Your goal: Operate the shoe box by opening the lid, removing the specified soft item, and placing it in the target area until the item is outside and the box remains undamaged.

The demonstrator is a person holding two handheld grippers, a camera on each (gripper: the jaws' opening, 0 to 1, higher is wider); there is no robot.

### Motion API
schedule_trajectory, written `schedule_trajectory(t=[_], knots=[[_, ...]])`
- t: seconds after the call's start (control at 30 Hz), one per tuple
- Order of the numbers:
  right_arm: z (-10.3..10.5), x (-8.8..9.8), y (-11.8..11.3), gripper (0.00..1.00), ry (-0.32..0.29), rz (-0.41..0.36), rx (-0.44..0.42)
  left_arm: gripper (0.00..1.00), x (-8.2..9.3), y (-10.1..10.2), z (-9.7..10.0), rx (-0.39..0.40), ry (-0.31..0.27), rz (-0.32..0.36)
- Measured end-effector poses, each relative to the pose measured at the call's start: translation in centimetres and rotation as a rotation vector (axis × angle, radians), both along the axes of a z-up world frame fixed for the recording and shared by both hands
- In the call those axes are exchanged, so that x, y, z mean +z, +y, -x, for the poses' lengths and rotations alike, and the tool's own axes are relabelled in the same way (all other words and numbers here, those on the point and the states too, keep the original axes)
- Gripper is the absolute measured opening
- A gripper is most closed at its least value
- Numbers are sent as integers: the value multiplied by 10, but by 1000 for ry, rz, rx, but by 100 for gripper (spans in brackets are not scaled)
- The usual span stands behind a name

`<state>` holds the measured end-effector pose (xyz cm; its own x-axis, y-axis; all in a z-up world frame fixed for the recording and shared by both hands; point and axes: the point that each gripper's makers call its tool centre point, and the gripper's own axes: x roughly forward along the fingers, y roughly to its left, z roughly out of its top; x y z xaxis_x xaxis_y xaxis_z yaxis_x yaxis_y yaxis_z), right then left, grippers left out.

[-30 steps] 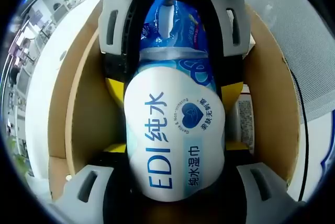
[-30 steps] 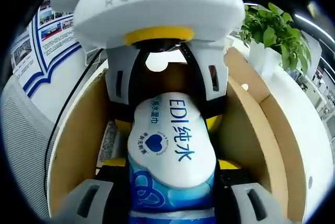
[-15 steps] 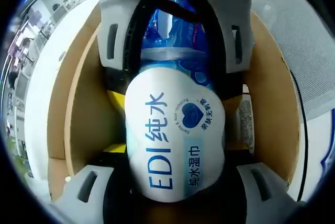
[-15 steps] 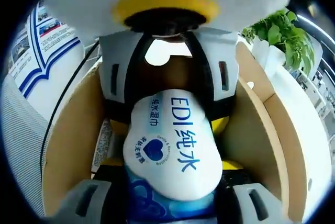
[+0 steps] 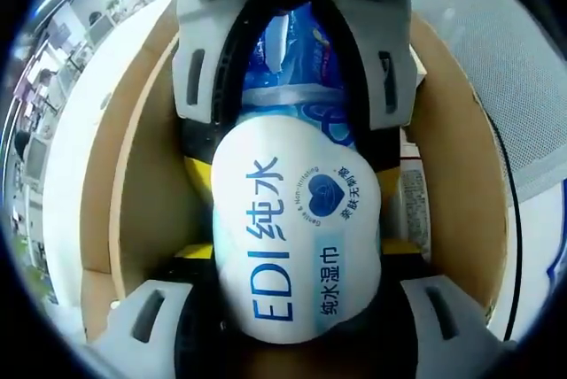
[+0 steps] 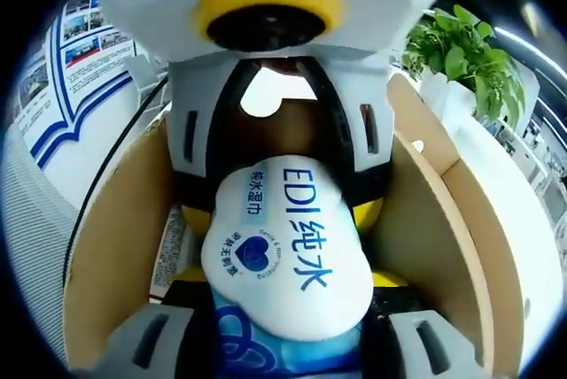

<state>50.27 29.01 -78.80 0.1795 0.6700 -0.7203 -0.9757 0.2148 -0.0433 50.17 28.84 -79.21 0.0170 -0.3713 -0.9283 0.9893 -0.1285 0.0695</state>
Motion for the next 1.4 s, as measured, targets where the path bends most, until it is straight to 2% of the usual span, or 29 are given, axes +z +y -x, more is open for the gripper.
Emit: schedule_trajectory(t=[0.37, 0.53, 0.67, 1.4], knots=[[-3, 9, 0, 54, 5, -34, -41, 67, 7, 3, -2, -28, -9, -16], [-4, 16, 0, 52, -34, -28, -23, 65, 14, 4, -4, -24, -4, -14], [-5, 22, 0, 51, -32, -42, -28, 65, 17, 3, -3, -30, -14, -14], [1, 60, -7, 50, -56, -80, -27, 65, 52, -5, 0, -36, -33, -25]])
